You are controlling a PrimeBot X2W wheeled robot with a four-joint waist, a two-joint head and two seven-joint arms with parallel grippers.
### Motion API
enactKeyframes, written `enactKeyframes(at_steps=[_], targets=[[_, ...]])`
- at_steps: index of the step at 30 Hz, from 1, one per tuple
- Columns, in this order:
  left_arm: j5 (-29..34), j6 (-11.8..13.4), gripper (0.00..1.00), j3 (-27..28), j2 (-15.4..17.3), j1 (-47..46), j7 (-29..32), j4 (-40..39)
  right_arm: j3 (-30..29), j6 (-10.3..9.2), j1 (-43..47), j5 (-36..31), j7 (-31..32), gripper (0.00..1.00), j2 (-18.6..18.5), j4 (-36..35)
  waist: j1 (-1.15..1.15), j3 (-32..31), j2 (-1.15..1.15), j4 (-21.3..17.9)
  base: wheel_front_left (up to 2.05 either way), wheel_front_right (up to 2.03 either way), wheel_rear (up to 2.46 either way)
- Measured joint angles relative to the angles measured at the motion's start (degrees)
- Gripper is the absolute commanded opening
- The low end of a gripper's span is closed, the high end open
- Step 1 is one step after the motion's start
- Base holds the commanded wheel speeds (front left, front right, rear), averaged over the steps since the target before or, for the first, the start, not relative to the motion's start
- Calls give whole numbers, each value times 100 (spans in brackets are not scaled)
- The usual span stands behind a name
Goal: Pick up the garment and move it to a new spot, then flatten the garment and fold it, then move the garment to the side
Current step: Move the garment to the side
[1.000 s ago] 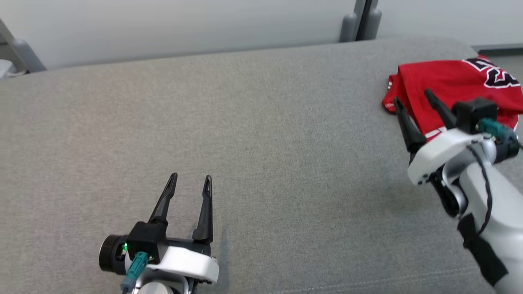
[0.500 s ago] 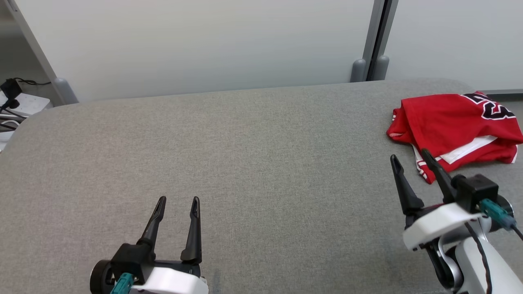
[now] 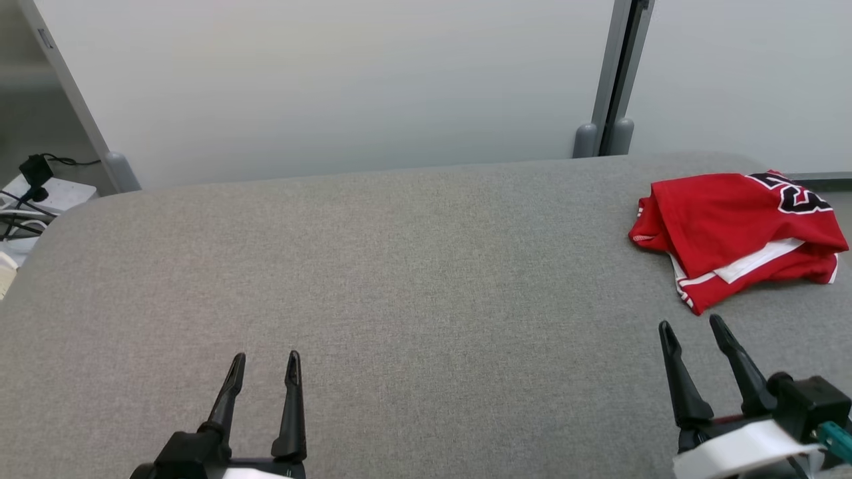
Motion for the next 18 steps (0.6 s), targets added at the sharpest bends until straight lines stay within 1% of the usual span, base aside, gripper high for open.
enactKeyframes(at_steps=[7,18], targets=[[-109,0,100,177,1,273,0,-3,-14,0,463,-1,0,100,2,-168,0,-136,0,30,0,0,0],[-85,-4,100,244,1,393,0,45,38,0,496,0,0,100,-7,-216,0,-141,0,5,0,0,0]])
